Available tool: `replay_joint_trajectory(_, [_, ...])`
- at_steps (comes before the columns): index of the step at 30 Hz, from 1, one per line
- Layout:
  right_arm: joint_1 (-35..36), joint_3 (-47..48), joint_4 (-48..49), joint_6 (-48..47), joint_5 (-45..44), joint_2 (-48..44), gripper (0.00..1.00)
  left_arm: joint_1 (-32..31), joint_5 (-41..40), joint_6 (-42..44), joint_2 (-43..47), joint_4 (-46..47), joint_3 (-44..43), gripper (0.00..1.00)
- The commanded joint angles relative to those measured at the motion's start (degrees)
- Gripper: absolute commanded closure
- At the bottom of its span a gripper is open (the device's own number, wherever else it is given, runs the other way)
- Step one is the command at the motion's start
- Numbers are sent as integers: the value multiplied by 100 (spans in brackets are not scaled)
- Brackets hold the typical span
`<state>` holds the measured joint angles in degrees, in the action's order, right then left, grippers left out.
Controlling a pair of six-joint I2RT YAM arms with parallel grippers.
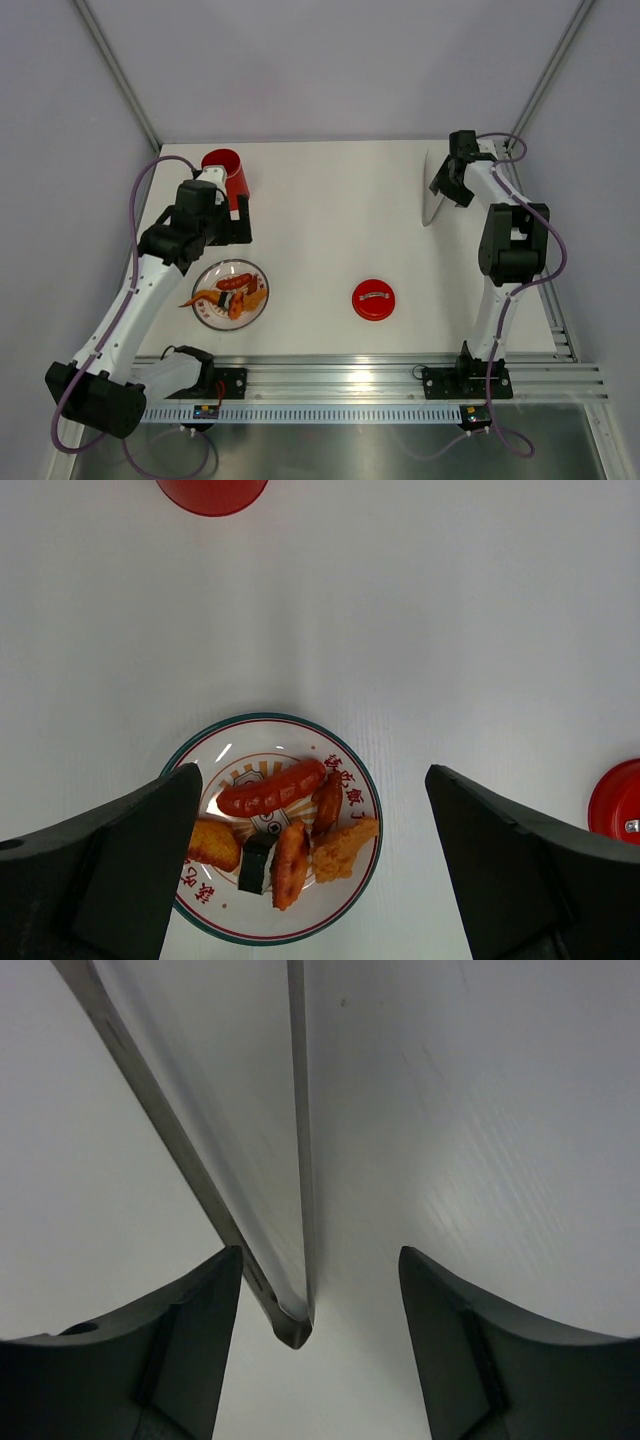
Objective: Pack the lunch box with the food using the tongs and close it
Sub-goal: Pick up the clamp at the center of the board.
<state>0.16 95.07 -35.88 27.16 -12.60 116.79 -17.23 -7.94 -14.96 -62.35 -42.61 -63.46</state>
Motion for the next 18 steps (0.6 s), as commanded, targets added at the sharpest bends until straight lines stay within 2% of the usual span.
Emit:
replay_joint_trajectory(1, [28,337,-183,158,12,185,31,-8,302,248,152,-116,-237,1])
replay_joint_trajectory(6, [36,574,-279,150,56,694,41,1,329,152,162,-142,-289,1])
replay_joint_trajectory(11, [28,706,-306,79,91,942,59,-8,250,72,144,-230,-325,1])
replay_joint_trajectory(16, [28,636,-262,-79,170,977,67,-8,267,-51,153,-239,-307,1])
replay_joint_trajectory(17, [28,636,-314,-105,170,968,70,1,267,-68,153,-248,-298,1])
replay_joint_trajectory(18, [28,584,-306,-114,222,925,82,-8,241,-94,161,-248,-307,1])
